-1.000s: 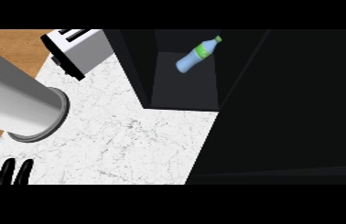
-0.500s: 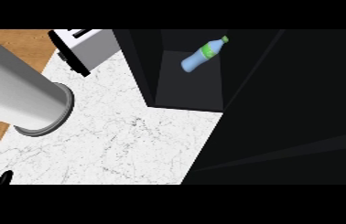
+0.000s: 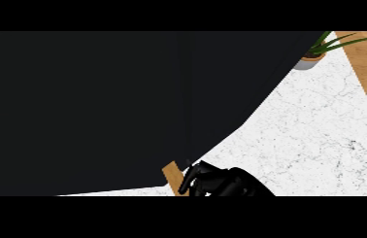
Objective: Pick up the bottled water, place it into the cabinet and close the cabinet
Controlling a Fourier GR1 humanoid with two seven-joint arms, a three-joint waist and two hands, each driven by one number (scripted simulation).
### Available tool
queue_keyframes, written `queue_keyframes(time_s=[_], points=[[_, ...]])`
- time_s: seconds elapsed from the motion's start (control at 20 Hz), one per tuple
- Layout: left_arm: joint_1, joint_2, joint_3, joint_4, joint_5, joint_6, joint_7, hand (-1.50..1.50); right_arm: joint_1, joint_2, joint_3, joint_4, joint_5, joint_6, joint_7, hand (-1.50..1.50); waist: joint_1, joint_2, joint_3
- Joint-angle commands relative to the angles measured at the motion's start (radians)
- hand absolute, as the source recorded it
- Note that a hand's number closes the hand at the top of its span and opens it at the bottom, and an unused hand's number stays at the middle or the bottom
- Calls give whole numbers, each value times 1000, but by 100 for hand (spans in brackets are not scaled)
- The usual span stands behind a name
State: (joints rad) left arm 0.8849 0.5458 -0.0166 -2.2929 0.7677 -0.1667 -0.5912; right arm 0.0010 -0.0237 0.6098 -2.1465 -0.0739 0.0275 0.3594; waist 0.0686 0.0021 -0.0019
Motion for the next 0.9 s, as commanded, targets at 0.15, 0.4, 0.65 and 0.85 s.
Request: queue_keyframes(time_s=[0.15, 0.4, 0.65, 0.85], points=[[120, 11, 149, 47, 125, -188, -48, -150, -337, 23, -181, 195, -237, -109, 70, 150, -3, -1, 1], [157, 7, 274, 18, 221, -223, -7, -150, -429, 24, -281, 364, -339, -48, 8, 150, -37, -1, 2], [234, -59, 289, 6, 203, -301, -20, -150, -643, 4, -442, 604, -399, 33, 17, 150, -23, -2, 2], [220, -84, 337, 46, 220, -355, 3, -150, -706, -12, -470, 722, -411, 116, -18, 150, -37, -2, 2]])
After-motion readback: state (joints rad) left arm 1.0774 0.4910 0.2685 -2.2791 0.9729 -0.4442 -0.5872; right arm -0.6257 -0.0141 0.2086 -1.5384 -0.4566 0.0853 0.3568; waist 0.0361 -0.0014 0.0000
